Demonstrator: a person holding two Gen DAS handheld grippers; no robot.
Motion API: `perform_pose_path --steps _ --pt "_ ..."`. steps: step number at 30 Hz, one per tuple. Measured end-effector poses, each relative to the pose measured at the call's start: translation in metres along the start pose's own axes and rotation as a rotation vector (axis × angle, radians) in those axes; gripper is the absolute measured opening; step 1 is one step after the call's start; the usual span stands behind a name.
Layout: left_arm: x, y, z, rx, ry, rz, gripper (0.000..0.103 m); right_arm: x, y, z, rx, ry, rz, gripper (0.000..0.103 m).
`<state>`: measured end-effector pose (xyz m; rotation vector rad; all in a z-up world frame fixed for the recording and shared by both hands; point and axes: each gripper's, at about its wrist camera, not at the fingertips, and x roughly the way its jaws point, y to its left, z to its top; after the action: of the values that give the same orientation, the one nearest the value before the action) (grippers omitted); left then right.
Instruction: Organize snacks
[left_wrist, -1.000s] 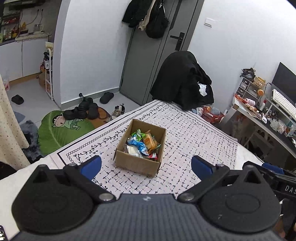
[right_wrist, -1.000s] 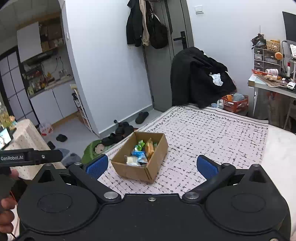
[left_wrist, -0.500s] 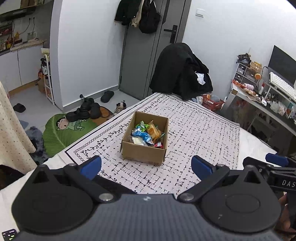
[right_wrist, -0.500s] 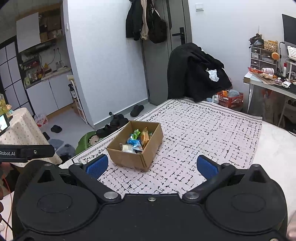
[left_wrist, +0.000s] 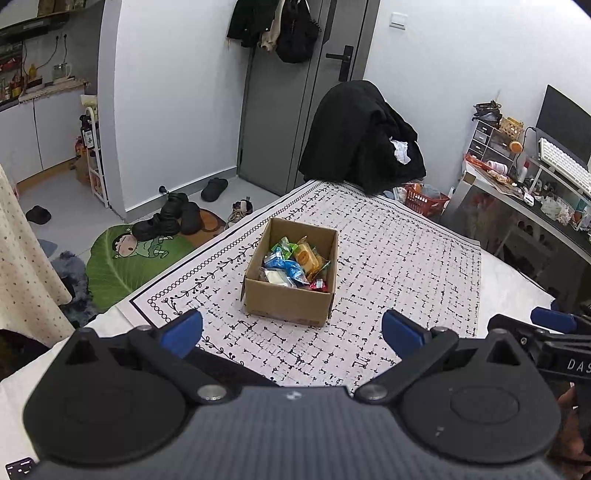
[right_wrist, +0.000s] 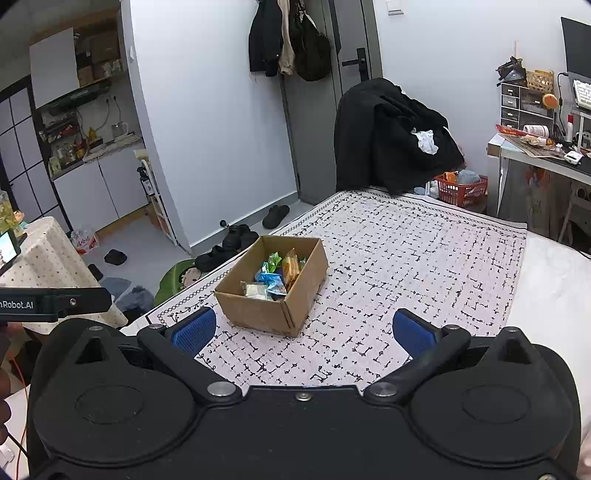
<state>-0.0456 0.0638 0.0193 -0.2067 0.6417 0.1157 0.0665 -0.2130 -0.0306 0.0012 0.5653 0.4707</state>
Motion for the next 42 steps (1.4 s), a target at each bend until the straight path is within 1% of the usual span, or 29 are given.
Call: perform_pose_path --steps 10,42 --pt "0.0075 0.0010 -0.0031 -0.005 0.013 -0.002 0.103 0.0018 0.0014 -0.0005 0.000 0.010 -0.002 0.103" --pt "0.0048 -0.0010 -0.0027 -0.002 0.020 -0.005 0.103 0.0010 0.0018 0.0003 -0.006 0.015 -0.006 0.103"
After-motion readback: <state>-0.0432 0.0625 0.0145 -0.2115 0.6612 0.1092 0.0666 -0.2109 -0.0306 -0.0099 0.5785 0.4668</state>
